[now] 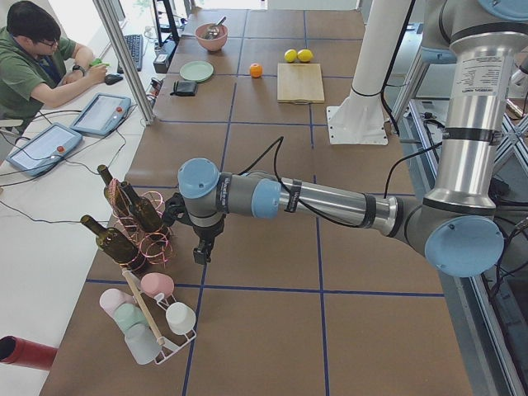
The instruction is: Pick orange to plate
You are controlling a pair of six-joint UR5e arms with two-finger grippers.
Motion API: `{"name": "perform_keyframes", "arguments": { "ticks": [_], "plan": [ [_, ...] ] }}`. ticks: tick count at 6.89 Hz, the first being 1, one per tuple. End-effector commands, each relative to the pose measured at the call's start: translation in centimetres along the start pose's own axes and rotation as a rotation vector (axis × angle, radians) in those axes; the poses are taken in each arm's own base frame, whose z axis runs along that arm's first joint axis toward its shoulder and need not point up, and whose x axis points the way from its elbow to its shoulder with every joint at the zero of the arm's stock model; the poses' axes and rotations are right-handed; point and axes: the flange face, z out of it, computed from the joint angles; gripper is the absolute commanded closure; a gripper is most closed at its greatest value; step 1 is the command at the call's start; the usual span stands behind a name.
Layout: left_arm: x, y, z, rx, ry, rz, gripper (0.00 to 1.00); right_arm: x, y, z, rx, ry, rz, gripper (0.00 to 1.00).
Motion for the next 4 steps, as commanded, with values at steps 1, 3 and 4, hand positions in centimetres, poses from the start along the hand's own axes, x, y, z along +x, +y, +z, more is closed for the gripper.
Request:
{"name": "perform_keyframes", "arguments": {
  "ticks": [1,3,4],
  "plan": [
    [3.0,-2.1,2.3,-0.022,0.019,-0.018,0.0,-2.0,-3.1,-0.5,0.015,-0.012,-0.047,0.0],
    [5.3,-2.6,3.3,0.057,0.032,-0.076,0.0,-2.5,-3.4,2.0,-0.031,-0.021,-0.057,0.0],
    [8.3,-1.8,6.1,0.08,0.066,-0.139,0.0,-3.0,-3.6,2.3,-0.038,-0.022,-0.038,0.0]
  ]
}}
